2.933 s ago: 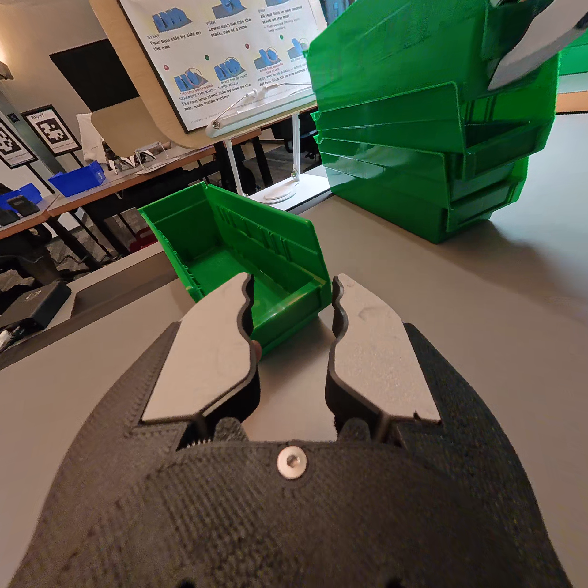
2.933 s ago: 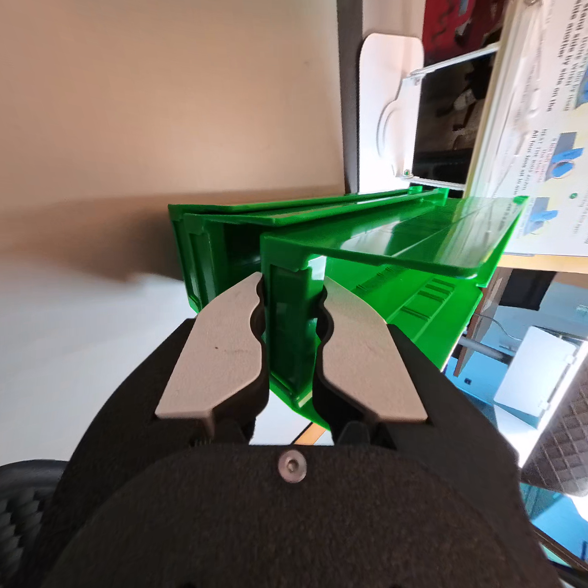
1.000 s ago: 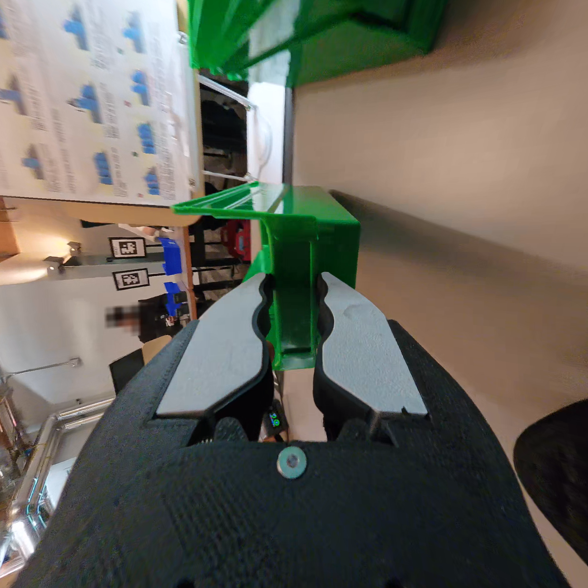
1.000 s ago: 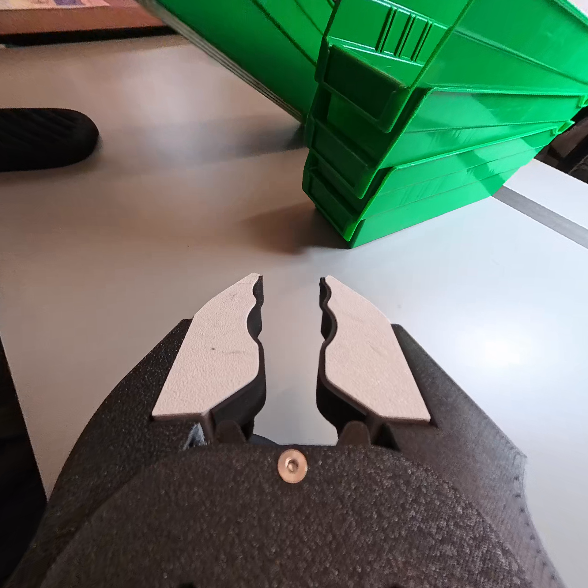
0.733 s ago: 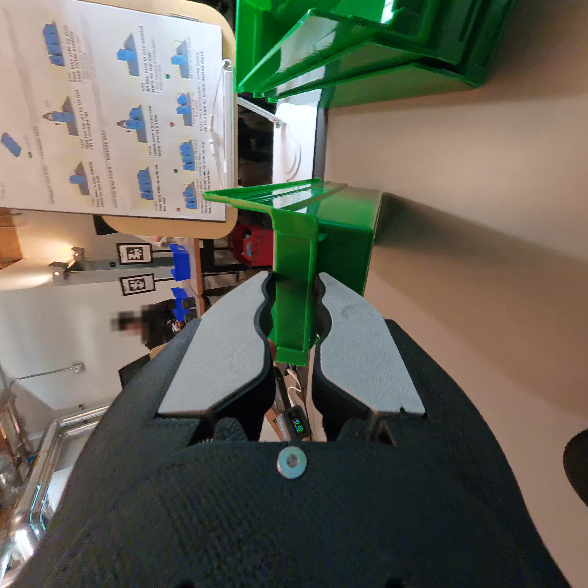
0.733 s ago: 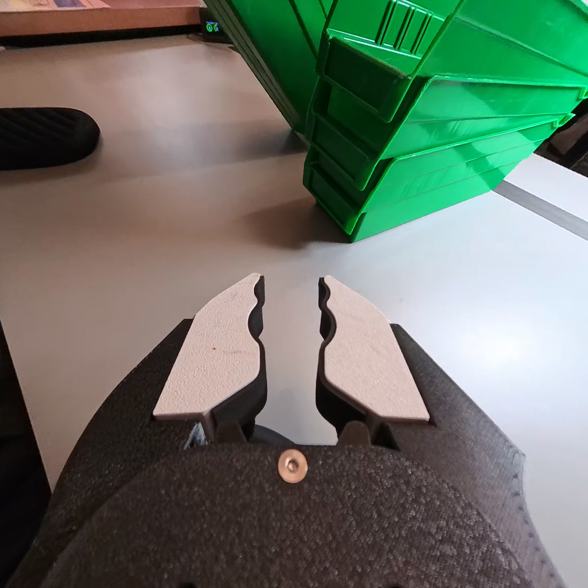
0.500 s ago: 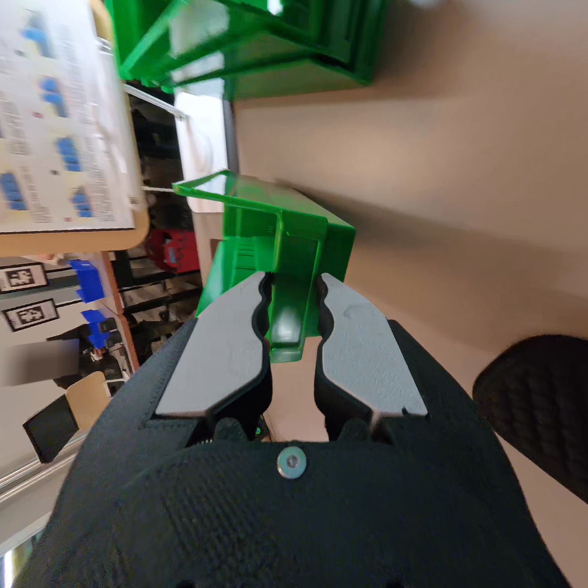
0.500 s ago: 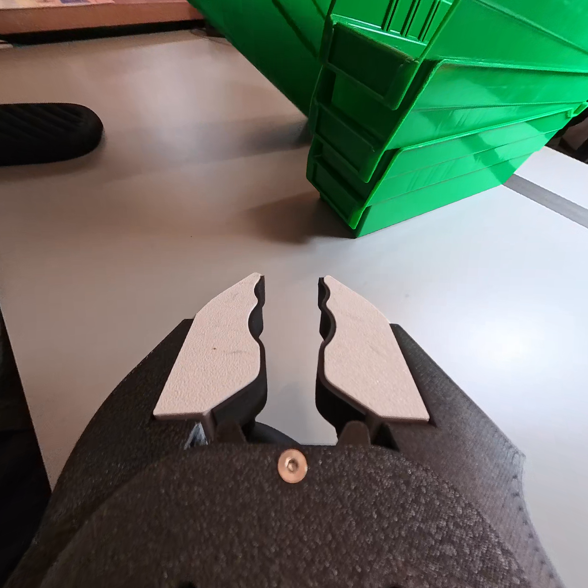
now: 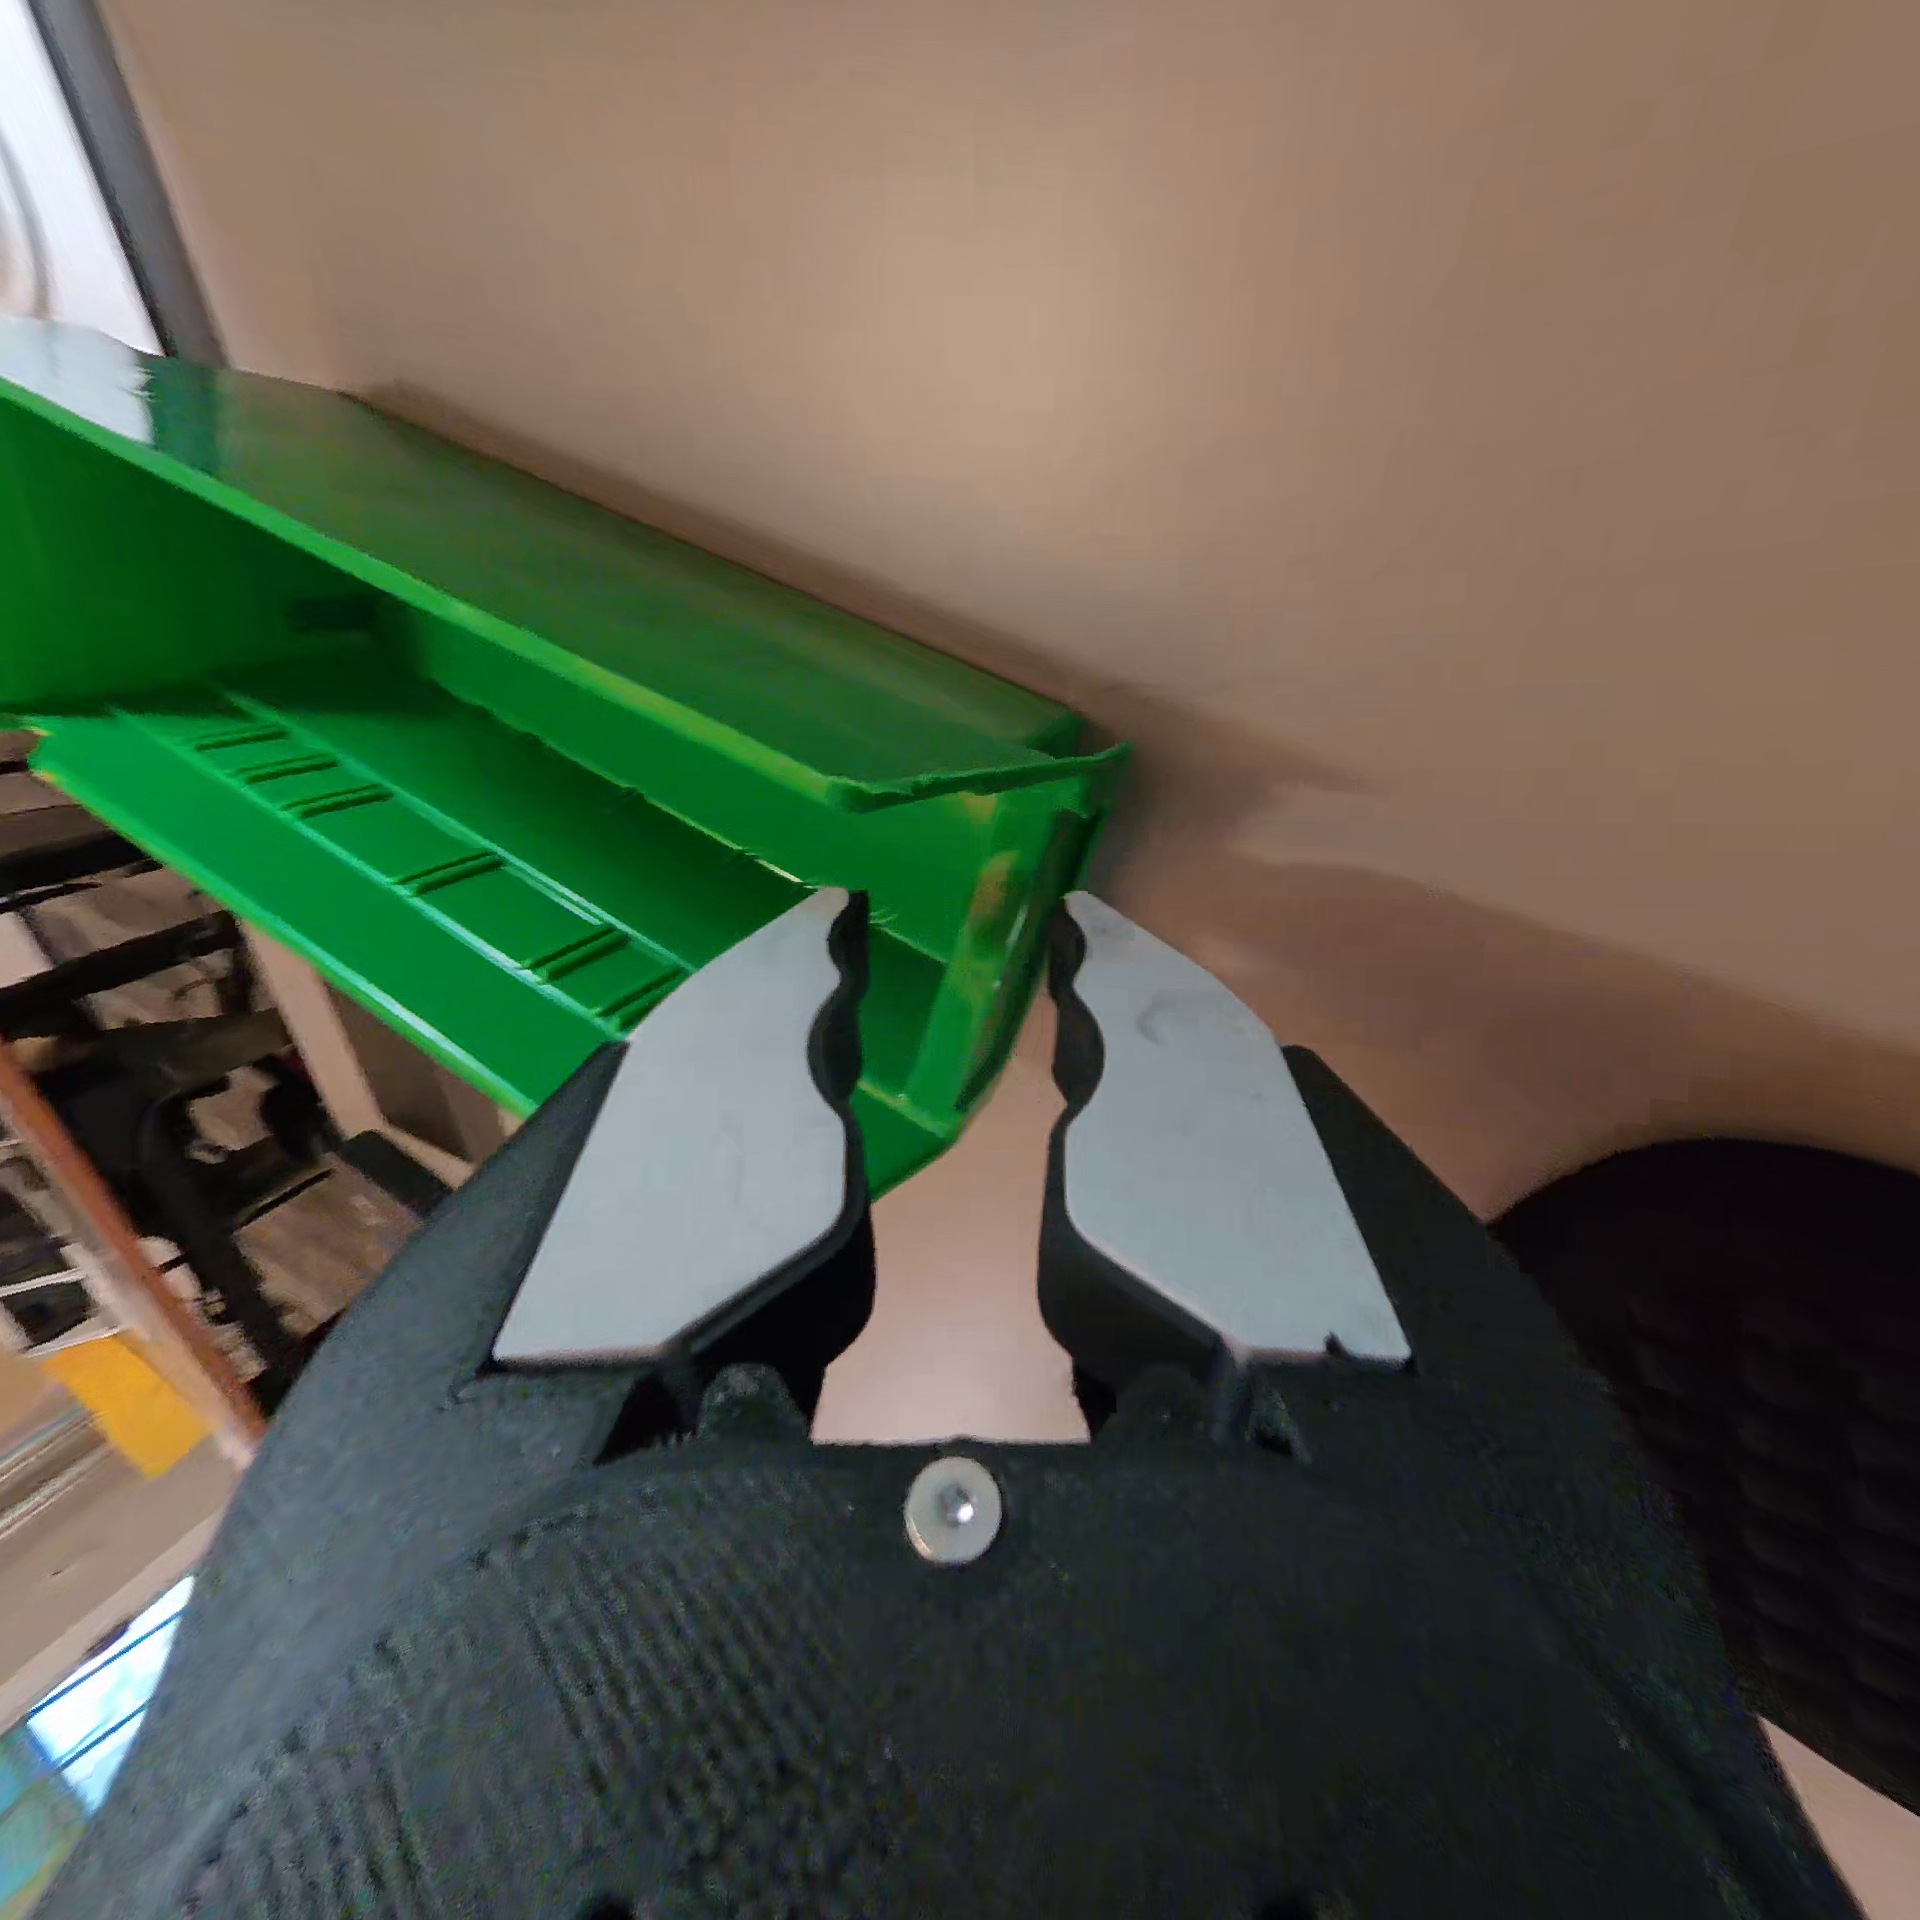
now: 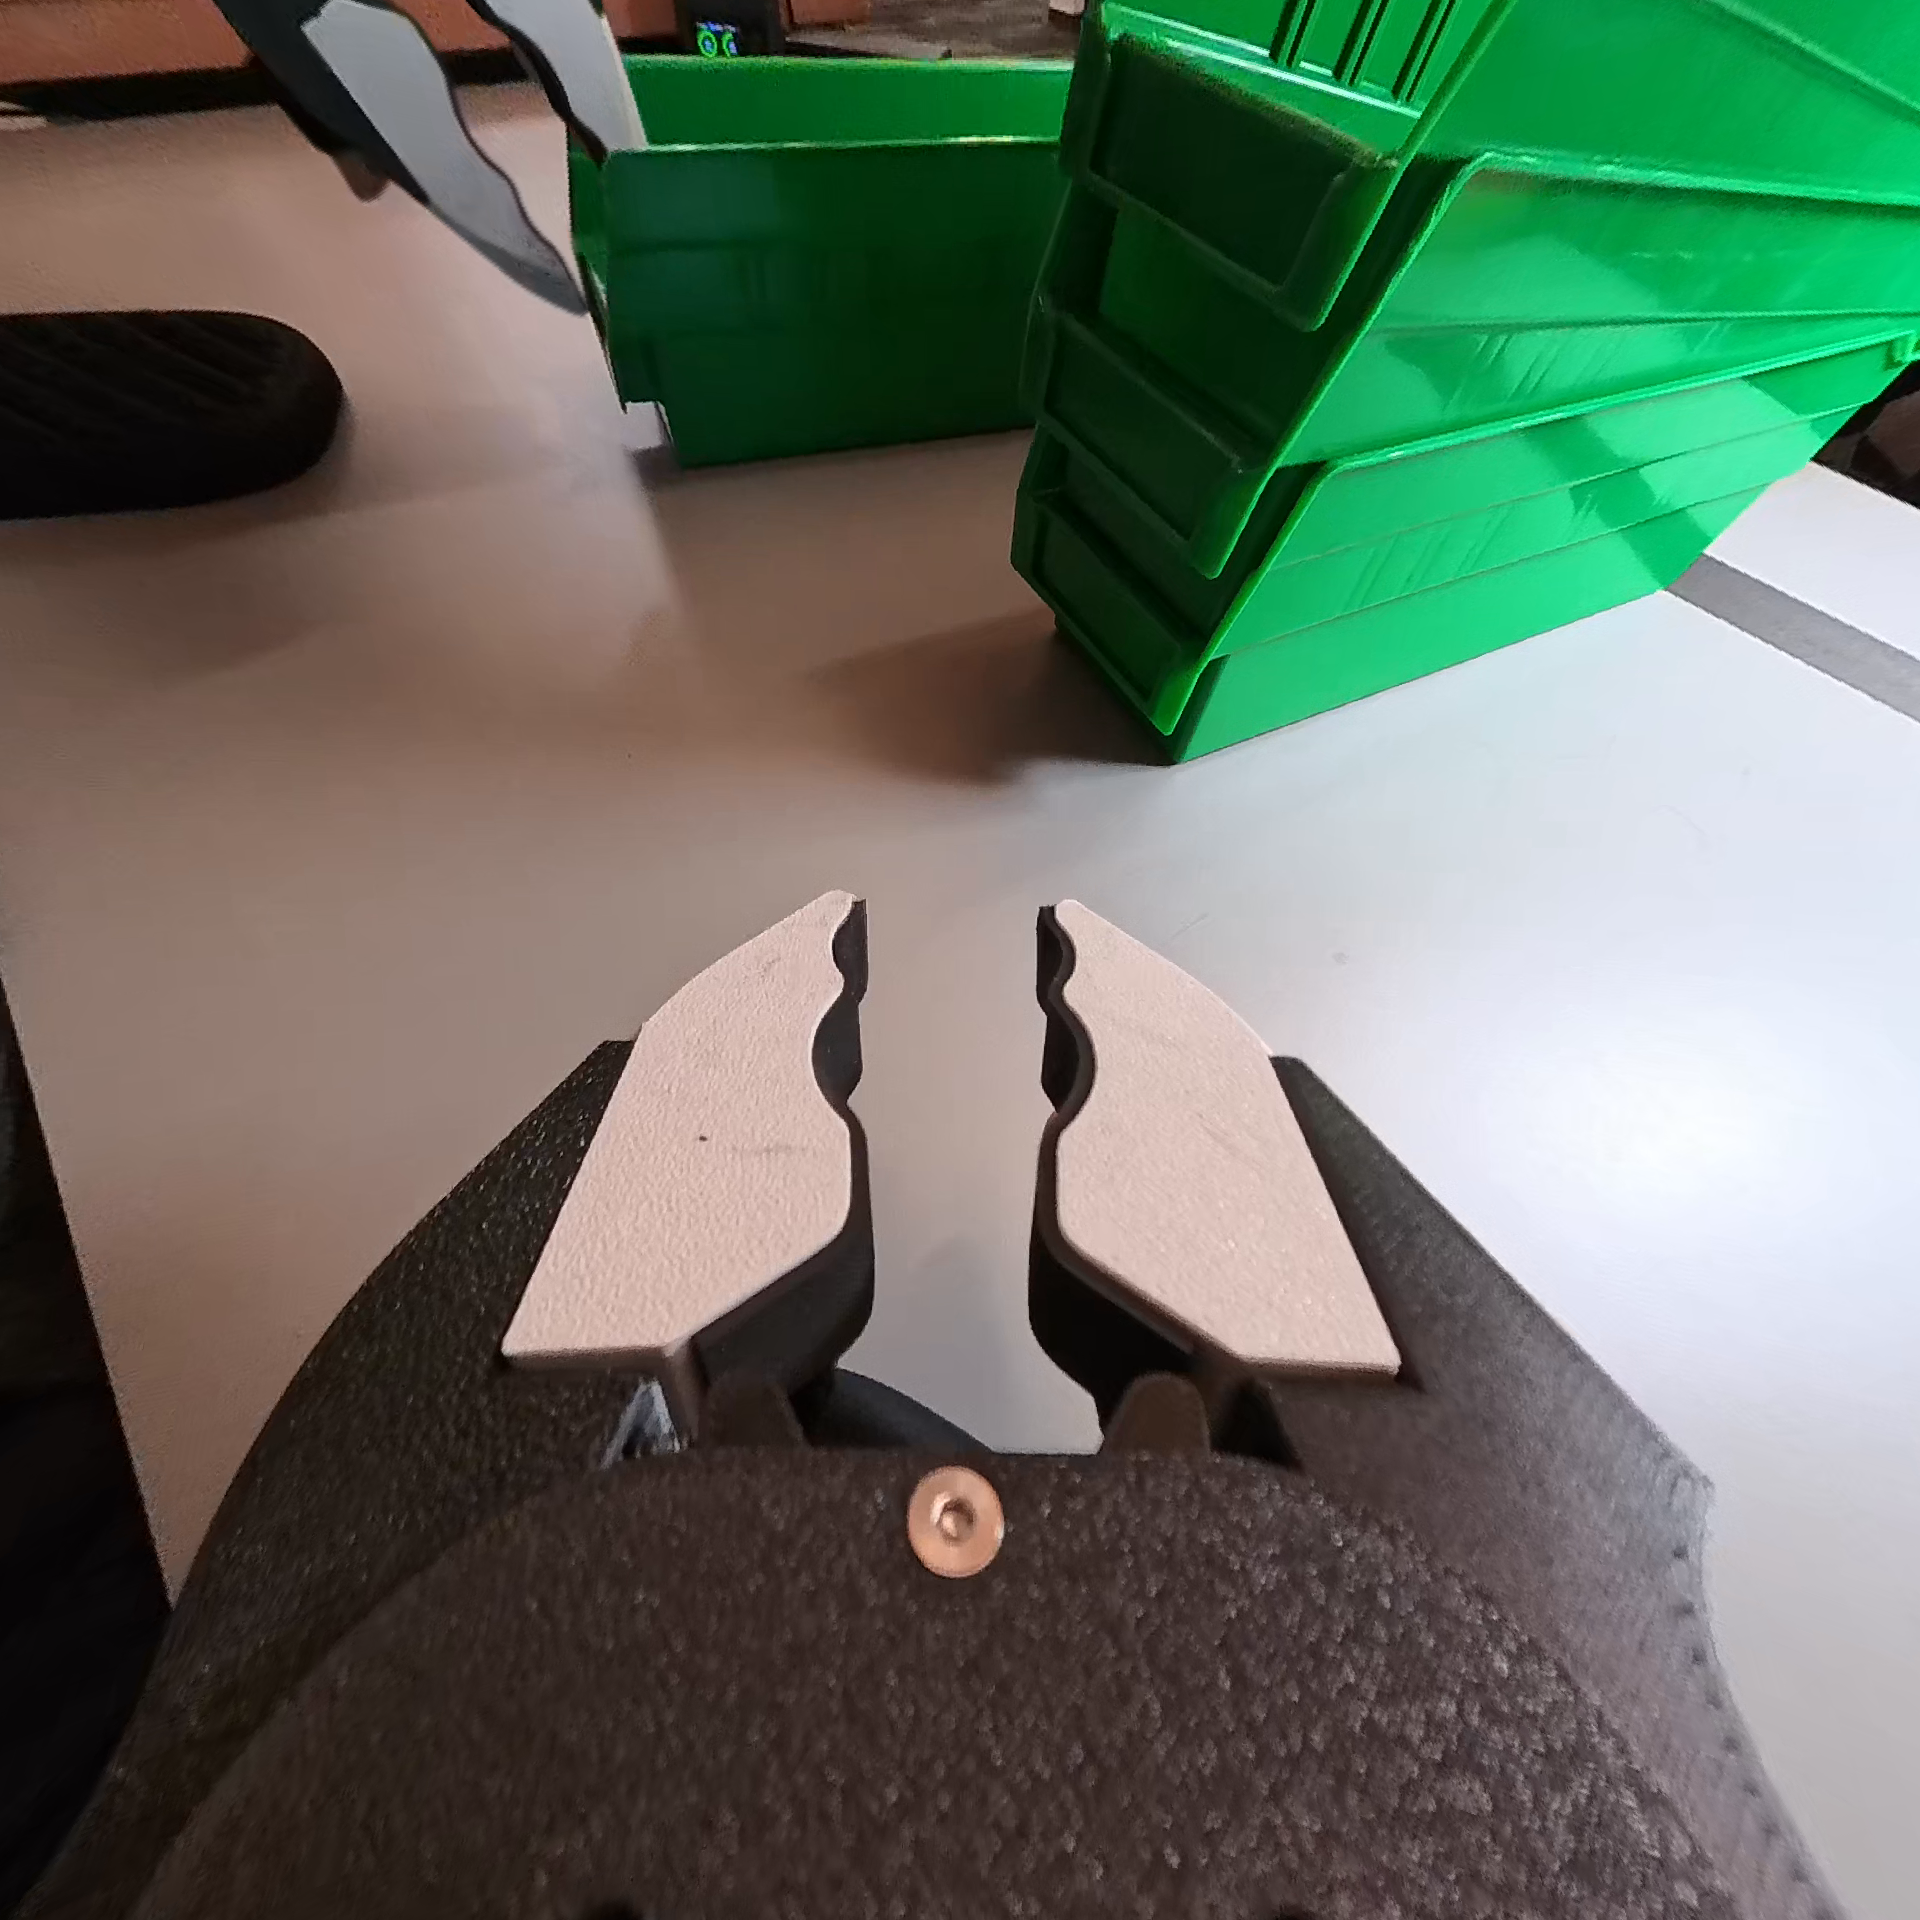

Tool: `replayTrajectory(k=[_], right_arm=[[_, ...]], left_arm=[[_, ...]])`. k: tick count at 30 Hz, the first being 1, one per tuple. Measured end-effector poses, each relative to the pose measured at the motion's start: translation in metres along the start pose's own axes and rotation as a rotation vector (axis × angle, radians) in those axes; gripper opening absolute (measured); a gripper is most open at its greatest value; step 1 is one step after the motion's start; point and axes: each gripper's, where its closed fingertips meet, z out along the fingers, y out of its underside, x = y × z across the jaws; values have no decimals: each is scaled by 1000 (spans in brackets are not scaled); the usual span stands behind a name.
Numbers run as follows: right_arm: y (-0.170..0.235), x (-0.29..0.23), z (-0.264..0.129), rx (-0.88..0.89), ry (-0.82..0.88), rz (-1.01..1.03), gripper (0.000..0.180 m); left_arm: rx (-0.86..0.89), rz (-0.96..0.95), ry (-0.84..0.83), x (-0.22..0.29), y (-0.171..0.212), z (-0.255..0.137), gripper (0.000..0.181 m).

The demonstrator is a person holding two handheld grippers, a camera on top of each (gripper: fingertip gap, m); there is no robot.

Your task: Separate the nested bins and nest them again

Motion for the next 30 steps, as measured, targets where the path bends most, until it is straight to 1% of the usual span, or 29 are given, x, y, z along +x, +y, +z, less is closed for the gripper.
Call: replayTrajectory(k=[2,3,6,8,9,15,22,25,28,30], right_arm=[[1,0,2,-9,-4,1,31],[1,0,3,-12,-6,-2,31],[1,-3,6,-18,-11,-16,31],[1,-4,6,-21,-11,-27,31],[2,-5,6,-22,-12,-29,31],[4,-4,6,-29,-20,-18,30],[7,-7,10,-46,-23,-46,29],[7,-7,10,-48,-24,-45,29],[6,-8,11,-48,-29,-47,29],[5,-9,13,-49,-34,-48,29]], left_arm=[[-11,1,57,7,5,5,46],[-17,9,73,9,7,9,49],[-30,10,114,14,9,29,51],[-60,16,122,16,12,45,48],[-60,16,127,17,12,49,34],[-16,52,76,15,1,51,28],[-7,44,40,19,-5,39,28],[-7,33,-29,8,-6,27,28],[6,38,-123,-13,-11,4,28],[38,41,-178,-34,-23,-23,28]])
